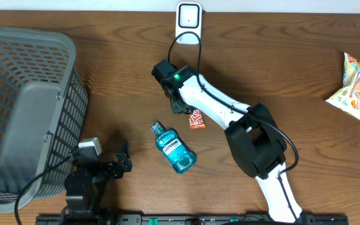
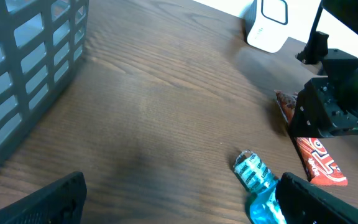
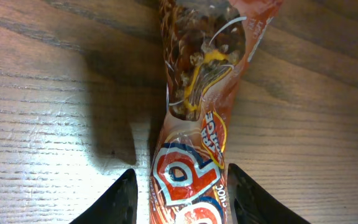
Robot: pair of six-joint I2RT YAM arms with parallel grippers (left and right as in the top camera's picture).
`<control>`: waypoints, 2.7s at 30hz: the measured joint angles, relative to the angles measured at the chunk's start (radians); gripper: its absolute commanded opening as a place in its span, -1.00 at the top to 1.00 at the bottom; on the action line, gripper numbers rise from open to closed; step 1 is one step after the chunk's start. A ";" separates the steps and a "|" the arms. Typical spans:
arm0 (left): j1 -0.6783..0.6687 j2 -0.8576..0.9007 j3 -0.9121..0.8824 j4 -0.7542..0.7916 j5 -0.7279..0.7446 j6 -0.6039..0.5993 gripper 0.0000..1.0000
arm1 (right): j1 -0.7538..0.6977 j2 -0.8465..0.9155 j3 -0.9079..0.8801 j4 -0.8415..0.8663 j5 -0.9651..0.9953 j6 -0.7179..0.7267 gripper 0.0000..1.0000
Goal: Scan the item barcode
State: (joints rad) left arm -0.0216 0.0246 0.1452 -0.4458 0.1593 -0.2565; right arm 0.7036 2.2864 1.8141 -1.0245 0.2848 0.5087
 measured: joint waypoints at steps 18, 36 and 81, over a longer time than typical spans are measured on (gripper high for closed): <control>0.000 0.000 0.000 0.000 0.000 0.000 -0.96 | -0.011 0.013 -0.031 -0.048 0.024 -0.036 0.98; 0.000 0.000 0.000 0.000 0.000 0.000 -0.96 | -0.317 0.018 -0.021 -0.212 -1.031 -0.631 0.98; 0.000 0.000 0.000 0.000 0.000 0.000 -0.96 | -0.143 0.020 -0.024 -0.222 -0.721 -0.710 -0.43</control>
State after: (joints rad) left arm -0.0216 0.0246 0.1452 -0.4458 0.1593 -0.2565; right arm 0.5602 2.3066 1.7897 -1.2469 -0.4362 -0.2016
